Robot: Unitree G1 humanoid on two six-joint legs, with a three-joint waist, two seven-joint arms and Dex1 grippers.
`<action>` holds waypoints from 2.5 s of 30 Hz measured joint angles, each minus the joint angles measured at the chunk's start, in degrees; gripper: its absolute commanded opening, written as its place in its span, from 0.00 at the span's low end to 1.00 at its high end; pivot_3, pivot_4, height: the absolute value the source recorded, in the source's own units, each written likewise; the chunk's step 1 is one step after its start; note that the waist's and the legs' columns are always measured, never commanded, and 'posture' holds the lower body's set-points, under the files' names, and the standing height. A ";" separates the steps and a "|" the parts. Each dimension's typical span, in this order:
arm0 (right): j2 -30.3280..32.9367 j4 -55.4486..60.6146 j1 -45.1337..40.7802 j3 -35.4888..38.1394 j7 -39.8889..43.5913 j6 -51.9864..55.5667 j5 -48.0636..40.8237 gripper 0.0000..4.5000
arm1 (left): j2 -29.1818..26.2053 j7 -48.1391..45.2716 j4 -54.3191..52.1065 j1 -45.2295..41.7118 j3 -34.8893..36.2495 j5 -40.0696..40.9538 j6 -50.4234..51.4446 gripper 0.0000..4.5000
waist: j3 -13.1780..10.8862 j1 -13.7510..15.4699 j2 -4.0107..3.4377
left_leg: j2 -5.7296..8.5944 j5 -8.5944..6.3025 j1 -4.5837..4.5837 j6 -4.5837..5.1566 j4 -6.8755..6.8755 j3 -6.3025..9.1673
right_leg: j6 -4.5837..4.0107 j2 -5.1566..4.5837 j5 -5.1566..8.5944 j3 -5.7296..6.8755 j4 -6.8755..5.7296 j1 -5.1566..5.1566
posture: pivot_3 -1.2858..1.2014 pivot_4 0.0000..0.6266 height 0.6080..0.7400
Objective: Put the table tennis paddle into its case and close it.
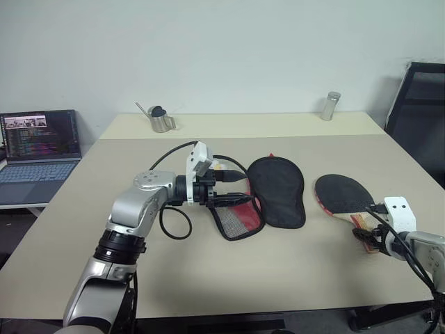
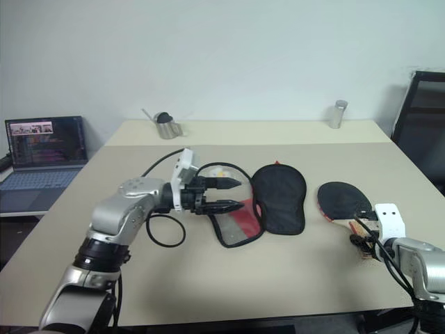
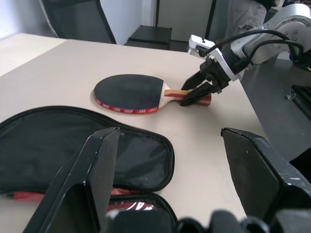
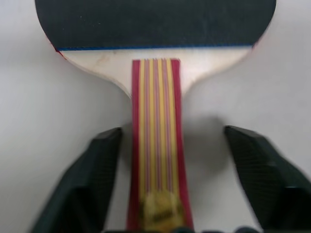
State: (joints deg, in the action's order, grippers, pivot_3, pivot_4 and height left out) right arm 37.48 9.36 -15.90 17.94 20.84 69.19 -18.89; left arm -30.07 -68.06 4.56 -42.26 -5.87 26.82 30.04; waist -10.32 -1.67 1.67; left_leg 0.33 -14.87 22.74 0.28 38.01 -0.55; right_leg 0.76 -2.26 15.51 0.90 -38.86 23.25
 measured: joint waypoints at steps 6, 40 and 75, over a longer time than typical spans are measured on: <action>-1.06 -2.80 -2.13 -1.49 -0.78 -2.76 0.76 0.89 | -0.11 0.31 -0.30 0.53 0.01 0.00 0.65 0.81 | 0.00 0.01 0.00 | 0.00 0.00 0.01 0.00 0.01 0.00 | -0.01 -0.01 0.00 0.00 0.01 0.00 | 0.52 0.24 1.00; -13.34 5.63 -19.04 1.49 -11.76 7.21 -0.40 0.25 | -6.47 4.44 -4.41 7.83 6.44 1.22 2.17 0.81 | -0.05 -0.03 -0.08 | -0.05 0.00 0.11 0.00 -0.05 0.00 | -0.02 -0.03 -0.02 -0.04 -0.02 0.16 | 0.52 0.24 1.00; -32.59 -6.92 -19.52 -12.09 -20.20 -3.88 7.09 0.25 | -6.92 6.42 -7.43 8.58 7.90 2.41 3.52 0.81 | -0.06 -0.08 -0.09 | 0.00 0.00 0.19 -0.01 -0.07 -0.01 | -0.04 -0.09 -0.02 -0.04 -0.03 0.28 | 0.52 0.24 1.00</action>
State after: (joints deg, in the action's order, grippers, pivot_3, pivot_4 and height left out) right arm 4.89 2.44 -35.42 5.85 0.65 65.31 -11.81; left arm -36.99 -61.64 -2.87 -33.69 2.03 29.23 33.56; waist -10.37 -1.75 1.57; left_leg 0.33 -14.87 22.94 0.27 37.94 -0.56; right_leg 0.72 -2.36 15.49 0.85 -38.89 23.53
